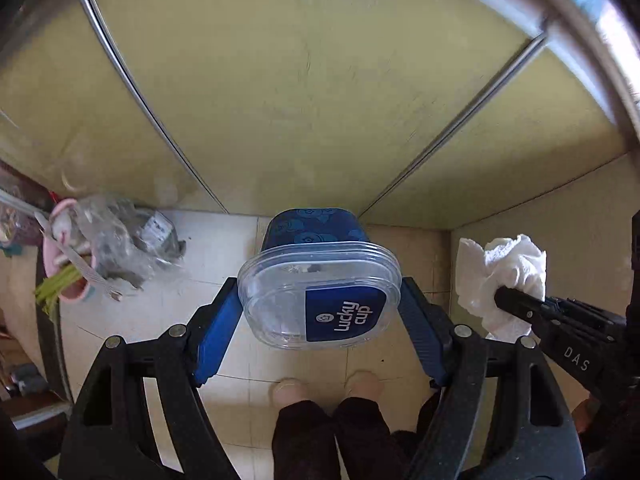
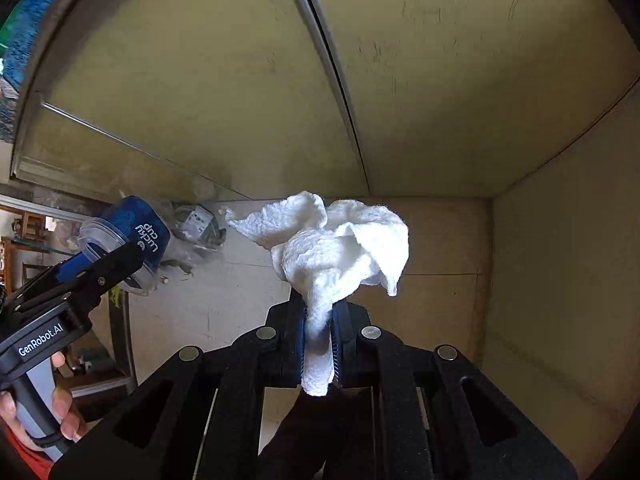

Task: Collect trash
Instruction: 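Carry the Lucky Cup container and tissue down over the floor bin, then open both grippers to drop the container and tissue into the bin, then raise both grippers toward the brown paper sleeve on the counter, then grasp the clear plastic cup with the left gripper while the right gripper grasps the brown paper sleeve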

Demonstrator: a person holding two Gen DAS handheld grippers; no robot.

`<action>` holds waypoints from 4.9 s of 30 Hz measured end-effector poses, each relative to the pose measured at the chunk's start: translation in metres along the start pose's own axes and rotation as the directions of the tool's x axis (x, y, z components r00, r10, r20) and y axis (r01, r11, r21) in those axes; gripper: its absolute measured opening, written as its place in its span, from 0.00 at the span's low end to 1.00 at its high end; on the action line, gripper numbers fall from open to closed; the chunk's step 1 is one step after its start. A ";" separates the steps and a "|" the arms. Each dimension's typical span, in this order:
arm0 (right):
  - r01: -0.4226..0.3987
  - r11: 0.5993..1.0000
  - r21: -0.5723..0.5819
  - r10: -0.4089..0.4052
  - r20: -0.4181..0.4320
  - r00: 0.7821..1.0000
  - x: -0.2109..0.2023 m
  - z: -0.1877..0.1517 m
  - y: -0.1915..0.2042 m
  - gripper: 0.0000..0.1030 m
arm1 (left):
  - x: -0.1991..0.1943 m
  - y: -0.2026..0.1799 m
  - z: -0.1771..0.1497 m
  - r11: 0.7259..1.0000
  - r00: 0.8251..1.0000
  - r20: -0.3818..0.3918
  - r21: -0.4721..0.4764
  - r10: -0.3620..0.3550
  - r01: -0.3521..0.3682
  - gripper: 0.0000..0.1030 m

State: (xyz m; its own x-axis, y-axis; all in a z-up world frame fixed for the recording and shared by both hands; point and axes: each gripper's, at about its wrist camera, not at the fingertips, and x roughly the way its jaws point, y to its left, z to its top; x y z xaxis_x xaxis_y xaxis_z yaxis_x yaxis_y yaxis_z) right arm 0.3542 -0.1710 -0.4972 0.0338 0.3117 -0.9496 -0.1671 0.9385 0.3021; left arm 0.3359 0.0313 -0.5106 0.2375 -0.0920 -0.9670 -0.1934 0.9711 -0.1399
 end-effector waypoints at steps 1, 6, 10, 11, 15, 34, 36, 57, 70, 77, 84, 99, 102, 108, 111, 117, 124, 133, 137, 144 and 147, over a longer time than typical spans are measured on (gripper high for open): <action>-0.001 1.000 -0.004 0.001 -0.013 1.000 0.019 0.001 -0.007 0.10 | 0.016 0.003 -0.001 1.000 1.000 -0.003 -0.010 -0.002 0.002 0.75; 0.011 0.999 -0.045 -0.014 -0.058 0.998 0.120 0.007 -0.035 0.10 | 0.117 0.018 -0.017 0.998 0.999 -0.047 -0.052 -0.020 0.018 0.75; -0.011 0.997 -0.071 0.005 -0.084 0.996 0.191 0.009 -0.047 0.10 | 0.183 0.027 -0.033 0.998 0.998 -0.063 -0.055 -0.016 0.013 0.75; -0.016 0.997 -0.081 0.008 -0.092 0.996 0.211 0.009 -0.050 0.10 | 0.200 0.029 -0.036 0.998 0.997 -0.069 -0.056 -0.019 0.016 0.75; -0.042 0.994 -0.101 0.027 -0.139 0.990 0.272 0.008 -0.061 0.10 | 0.259 0.033 -0.047 0.997 0.994 -0.103 -0.065 -0.048 0.041 0.75; -0.058 0.981 -0.185 0.020 -0.204 0.979 0.318 0.007 -0.058 0.44 | 0.355 0.035 -0.054 0.995 0.971 -0.218 -0.058 -0.096 0.085 0.75; -0.063 0.982 -0.181 0.026 -0.199 0.980 0.316 0.007 -0.059 0.44 | 0.350 0.035 -0.054 0.994 0.973 -0.208 -0.059 -0.101 0.091 0.75; 0.043 0.989 -0.139 -0.034 0.065 0.997 0.026 0.012 0.018 0.44 | 0.049 0.013 -0.019 1.000 0.998 0.058 0.014 0.025 -0.026 0.75; 0.106 0.984 -0.142 -0.023 0.493 0.870 -0.269 0.013 0.110 0.44 | -0.266 -0.013 0.017 0.997 0.918 0.393 0.072 -0.056 0.030 0.75; 0.136 0.984 -0.114 -0.030 0.646 0.762 -0.354 0.014 0.136 0.58 | -0.364 -0.029 0.036 0.993 0.838 0.541 0.119 -0.076 0.014 0.75; 0.162 0.981 -0.105 -0.039 0.713 0.700 -0.394 0.038 0.132 0.58 | -0.404 -0.047 0.075 0.984 0.803 0.592 0.173 -0.076 -0.034 0.75; 0.287 0.929 -0.234 -0.053 0.682 0.729 -0.382 0.175 0.081 0.79 | -0.395 -0.075 0.205 1.000 0.746 0.666 0.017 -0.005 -0.008 0.93; 0.271 0.925 -0.268 -0.039 0.641 0.766 -0.364 0.200 0.076 0.79 | -0.388 -0.070 0.226 1.000 0.738 0.674 -0.025 0.029 -0.016 0.96; 0.194 0.925 -0.326 0.004 0.520 0.854 -0.315 0.241 0.079 0.79 | -0.363 -0.059 0.274 0.992 0.759 0.642 -0.023 0.109 -0.123 0.99; 0.202 0.915 -0.350 -0.019 0.463 0.886 -0.287 0.260 0.086 0.79 | -0.340 -0.047 0.301 0.993 0.799 0.594 0.003 0.095 -0.121 0.99; 0.145 0.907 -0.396 -0.024 0.293 0.956 -0.230 0.307 0.095 0.79 | -0.285 -0.020 0.358 0.993 0.873 0.485 0.067 0.056 -0.100 0.99; 0.106 0.894 -0.435 -0.050 0.139 0.989 -0.193 0.343 0.097 0.65 | -0.223 0.015 0.418 0.994 0.932 0.358 0.068 0.058 -0.088 0.99; 0.086 0.946 -0.314 -0.044 0.140 0.989 -0.189 0.359 0.104 0.27 | -0.162 0.034 0.487 0.999 0.972 0.235 0.049 -0.004 -0.008 0.83; 0.070 0.967 -0.246 -0.030 0.165 0.986 -0.194 0.364 0.105 0.08 | -0.138 0.030 0.507 0.998 0.981 0.193 0.054 0.008 -0.019 0.69; 0.081 0.979 -0.186 -0.043 0.197 0.979 -0.201 0.368 0.105 0.08 | -0.122 0.026 0.520 0.996 0.984 0.175 0.073 0.045 -0.058 0.45; 0.093 0.979 -0.179 -0.055 0.211 0.976 -0.203 0.370 0.105 0.08 | -0.125 0.027 0.518 0.996 0.982 0.187 0.074 0.039 -0.053 0.44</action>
State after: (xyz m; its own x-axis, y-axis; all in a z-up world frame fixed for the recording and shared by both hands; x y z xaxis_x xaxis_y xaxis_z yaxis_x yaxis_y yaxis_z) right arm 0.6944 -0.0805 -0.2421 0.2501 0.2843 -0.9255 -0.3368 0.9218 0.1921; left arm 0.7940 0.1827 -0.2832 0.4035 -0.0117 -0.9149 -0.1350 0.9882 -0.0722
